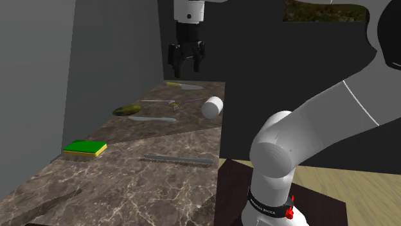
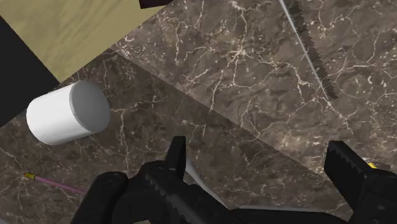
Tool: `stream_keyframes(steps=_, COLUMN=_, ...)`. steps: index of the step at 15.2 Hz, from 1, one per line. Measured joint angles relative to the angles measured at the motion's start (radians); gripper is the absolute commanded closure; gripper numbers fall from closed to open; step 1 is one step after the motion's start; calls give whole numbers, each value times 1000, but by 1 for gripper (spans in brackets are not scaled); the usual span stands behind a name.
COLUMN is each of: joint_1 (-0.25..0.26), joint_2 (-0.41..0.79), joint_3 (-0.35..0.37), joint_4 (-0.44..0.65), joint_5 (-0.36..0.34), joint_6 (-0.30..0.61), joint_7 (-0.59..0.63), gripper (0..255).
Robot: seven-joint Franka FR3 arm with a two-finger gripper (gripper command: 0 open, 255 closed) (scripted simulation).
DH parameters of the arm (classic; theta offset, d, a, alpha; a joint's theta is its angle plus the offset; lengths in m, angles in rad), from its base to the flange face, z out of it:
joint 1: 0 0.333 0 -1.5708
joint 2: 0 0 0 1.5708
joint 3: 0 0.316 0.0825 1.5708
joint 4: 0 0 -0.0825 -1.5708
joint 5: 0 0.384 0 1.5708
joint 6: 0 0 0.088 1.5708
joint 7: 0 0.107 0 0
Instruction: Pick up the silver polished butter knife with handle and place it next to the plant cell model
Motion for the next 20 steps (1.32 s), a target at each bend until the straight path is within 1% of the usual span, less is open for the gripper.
stream_keyframes(steps=2, joint_1=5, joint_2=0, joint_3=-2, joint_4=-15, joint_5=0, joint_6=12, joint_7=-9, gripper=0)
stream_keyframes(steps=6, joint_1=43, joint_2=0, joint_3=-5, joint_4=-110, joint_5=7, joint_6=75, joint_7=-68, gripper=0)
stream_keyframes(steps=8, joint_1=67, joint_2=-10, joint_3=-1, joint_4=-188, joint_5=14, joint_6=127, joint_7=-94, gripper=0)
stream_keyframes(steps=15, joint_1=144, joint_2=-5, joint_3=-9, joint_4=-380, joint_5=24, joint_6=264, joint_7=-216, gripper=0)
stream_keyframes(steps=17, joint_1=167, joint_2=14, joint_3=-11, joint_4=-440, joint_5=27, joint_6=324, joint_7=-248, gripper=0)
stream_keyframes(steps=19, joint_1=191, joint_2=15, joint_3=-12, joint_4=-490, joint_5=31, joint_6=359, joint_7=-281, gripper=0)
stream_keyframes(steps=20, joint_1=209, joint_2=35, joint_3=-6, joint_4=-512, joint_5=37, joint_6=390, joint_7=-291, gripper=0)
